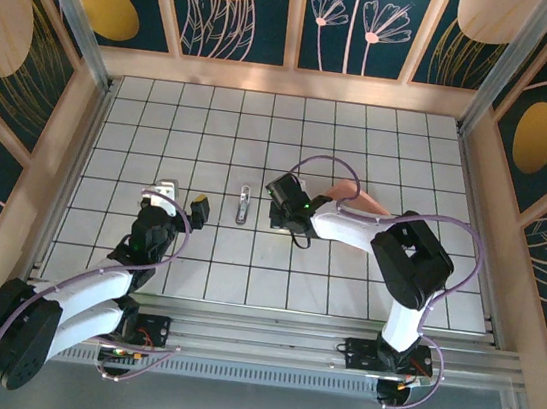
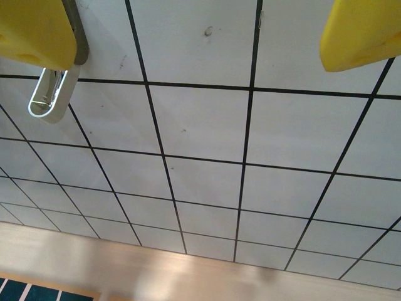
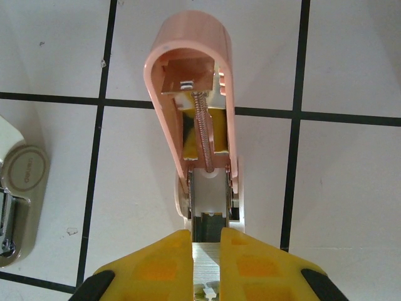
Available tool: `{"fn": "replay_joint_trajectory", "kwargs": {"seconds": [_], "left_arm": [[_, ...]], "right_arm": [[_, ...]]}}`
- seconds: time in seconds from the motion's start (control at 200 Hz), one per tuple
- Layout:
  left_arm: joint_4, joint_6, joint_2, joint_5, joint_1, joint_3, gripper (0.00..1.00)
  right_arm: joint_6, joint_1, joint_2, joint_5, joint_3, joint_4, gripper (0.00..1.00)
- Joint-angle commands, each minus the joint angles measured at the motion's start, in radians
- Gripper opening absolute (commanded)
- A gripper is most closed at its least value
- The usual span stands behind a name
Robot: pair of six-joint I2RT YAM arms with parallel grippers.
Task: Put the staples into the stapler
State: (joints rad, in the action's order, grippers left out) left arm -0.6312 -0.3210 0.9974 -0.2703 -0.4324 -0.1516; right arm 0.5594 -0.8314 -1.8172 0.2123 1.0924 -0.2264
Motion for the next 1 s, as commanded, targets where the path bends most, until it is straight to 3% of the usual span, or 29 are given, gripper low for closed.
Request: {"fn": "replay_joint_trajectory", "kwargs": {"seconds": [0.0,0.711,0.996], "left_arm": [[0.004,0.015,-0.005,-0.001,-0.004,-0.022,0.99],[0.007,0.016,-0.011,-0.001,-0.003,-0.022,0.99],[0.002,0.017,-0.007,0.0,-0.003,-0.022,0.99]], "right_arm": [[0.014,-0.011,-0.012,0.028,-0.002,-0.029,0.13],[0.02,-0.005,-0.037,0.046,0.021,-0.041,0.12],[-0.004,-0.004,0.033,0.056,0.04,-0.035,0.13]]}}
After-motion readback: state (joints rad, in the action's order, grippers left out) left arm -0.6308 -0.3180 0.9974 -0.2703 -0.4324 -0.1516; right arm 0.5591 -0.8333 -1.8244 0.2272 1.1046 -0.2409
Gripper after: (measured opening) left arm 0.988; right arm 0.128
